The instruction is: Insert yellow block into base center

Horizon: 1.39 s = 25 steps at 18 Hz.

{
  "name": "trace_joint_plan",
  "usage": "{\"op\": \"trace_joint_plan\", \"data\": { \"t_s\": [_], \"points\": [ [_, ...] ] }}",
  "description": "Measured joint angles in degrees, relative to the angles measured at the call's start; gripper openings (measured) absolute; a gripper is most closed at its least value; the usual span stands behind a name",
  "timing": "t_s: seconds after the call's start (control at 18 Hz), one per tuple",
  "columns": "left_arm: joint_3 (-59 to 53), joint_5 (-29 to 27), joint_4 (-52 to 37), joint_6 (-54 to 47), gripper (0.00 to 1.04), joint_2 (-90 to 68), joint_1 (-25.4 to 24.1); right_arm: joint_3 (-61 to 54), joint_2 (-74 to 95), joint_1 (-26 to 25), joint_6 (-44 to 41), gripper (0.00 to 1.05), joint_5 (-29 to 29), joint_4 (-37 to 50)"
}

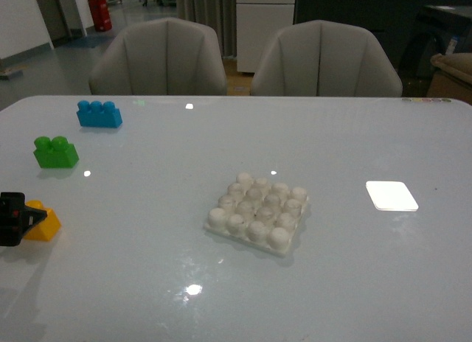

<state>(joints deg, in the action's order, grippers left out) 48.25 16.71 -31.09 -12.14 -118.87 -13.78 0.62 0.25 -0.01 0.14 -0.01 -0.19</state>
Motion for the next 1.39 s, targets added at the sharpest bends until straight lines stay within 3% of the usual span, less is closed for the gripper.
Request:
{"op": "trace_joint_plan", "data": {
  "t_s": [0.11,0.39,0.5,0.72,1.11,1.39],
  "points": [
    [-0.8,0.0,0.0,0.2,0.58,2.0,0.5,0.0,0.0,0.0,0.0,0.98,0.0,0.0],
    [-4.2,1.0,1.9,1.9,0.57,14.5,6.7,0.0,0.0,0.0,0.0,0.98,0.0,0.0],
    [-6.3,-1.0,2.4,3.4,0.57,19.5,12.5,0.0,0.0,0.0,0.0,0.98,0.0,0.0],
    [-6.0,-8.7,2.2,7.0,0.57,20.6,29.3,0.0,0.0,0.0,0.0,0.98,0.0,0.0],
    [1.0,-15.9,0.6,10.3,0.57,8.7,42.4,0.0,0.0,0.0,0.0,0.98,0.0,0.0],
    [10.3,-19.4,3.8,10.9,0.57,-0.1,44.3,0.0,0.0,0.0,0.0,0.98,0.0,0.0]
  ]
}}
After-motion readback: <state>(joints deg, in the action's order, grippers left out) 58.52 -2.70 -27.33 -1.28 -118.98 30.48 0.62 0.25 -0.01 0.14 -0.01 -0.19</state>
